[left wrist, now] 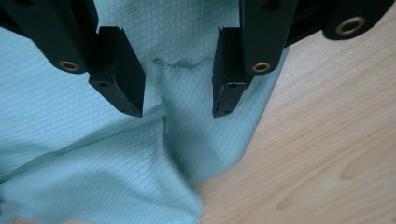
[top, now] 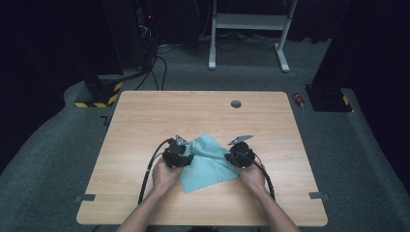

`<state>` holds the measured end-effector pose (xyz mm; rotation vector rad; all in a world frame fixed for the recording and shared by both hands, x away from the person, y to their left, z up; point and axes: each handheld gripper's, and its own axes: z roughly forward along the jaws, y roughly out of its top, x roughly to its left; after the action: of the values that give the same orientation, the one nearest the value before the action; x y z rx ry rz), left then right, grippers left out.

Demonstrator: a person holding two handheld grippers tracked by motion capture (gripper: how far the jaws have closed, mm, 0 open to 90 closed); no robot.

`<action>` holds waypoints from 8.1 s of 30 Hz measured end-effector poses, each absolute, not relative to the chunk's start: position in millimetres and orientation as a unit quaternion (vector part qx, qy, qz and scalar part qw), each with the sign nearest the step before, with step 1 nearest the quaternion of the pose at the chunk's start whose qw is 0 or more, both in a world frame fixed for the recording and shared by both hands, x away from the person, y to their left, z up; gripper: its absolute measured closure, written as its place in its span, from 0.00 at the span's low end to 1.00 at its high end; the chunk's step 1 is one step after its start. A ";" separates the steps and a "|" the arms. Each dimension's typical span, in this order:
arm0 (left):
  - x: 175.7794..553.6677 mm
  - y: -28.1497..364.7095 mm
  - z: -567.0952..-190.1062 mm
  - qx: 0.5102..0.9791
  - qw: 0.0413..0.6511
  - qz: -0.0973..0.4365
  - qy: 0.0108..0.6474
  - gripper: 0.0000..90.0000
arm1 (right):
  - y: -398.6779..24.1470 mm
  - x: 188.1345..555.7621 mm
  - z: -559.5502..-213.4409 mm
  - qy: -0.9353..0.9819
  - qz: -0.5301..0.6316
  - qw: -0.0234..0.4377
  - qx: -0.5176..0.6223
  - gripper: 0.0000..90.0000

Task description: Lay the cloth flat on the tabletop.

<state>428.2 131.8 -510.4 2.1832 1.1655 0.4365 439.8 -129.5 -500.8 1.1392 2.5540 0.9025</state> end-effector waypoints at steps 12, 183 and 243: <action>430.1 128.5 -505.9 0.831 0.325 0.162 0.420 0.93 | -138.4 421.9 -486.1 0.849 0.339 0.127 0.385 0.78; 489.2 164.3 -488.9 0.757 0.358 0.156 0.523 0.78 | -150.9 483.0 -486.2 0.812 0.309 0.202 0.453 0.89; 428.8 131.9 -504.9 0.848 0.270 0.175 0.421 1.00 | -155.4 436.7 -512.4 0.839 0.319 0.160 0.412 1.00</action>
<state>428.8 131.9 -504.9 2.2856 1.1339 0.4717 436.7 -155.4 -512.4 1.1759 2.3965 0.9114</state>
